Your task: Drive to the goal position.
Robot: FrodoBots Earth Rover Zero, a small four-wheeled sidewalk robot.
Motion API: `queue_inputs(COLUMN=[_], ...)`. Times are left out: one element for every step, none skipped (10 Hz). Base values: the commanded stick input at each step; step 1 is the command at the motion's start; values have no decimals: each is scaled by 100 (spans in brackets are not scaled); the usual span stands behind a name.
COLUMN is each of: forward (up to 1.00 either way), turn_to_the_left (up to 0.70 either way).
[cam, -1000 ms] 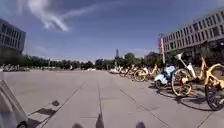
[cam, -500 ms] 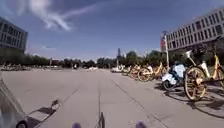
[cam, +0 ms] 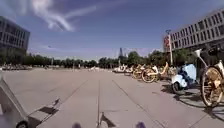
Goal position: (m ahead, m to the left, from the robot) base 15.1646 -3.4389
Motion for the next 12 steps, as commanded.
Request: queue_inputs(forward=[70,70,70,70,70,70,70,70,70,70,70,70], turn_to_the_left=[7,1,-7,-7,-7,-7,-7,-5,2,7,7,7])
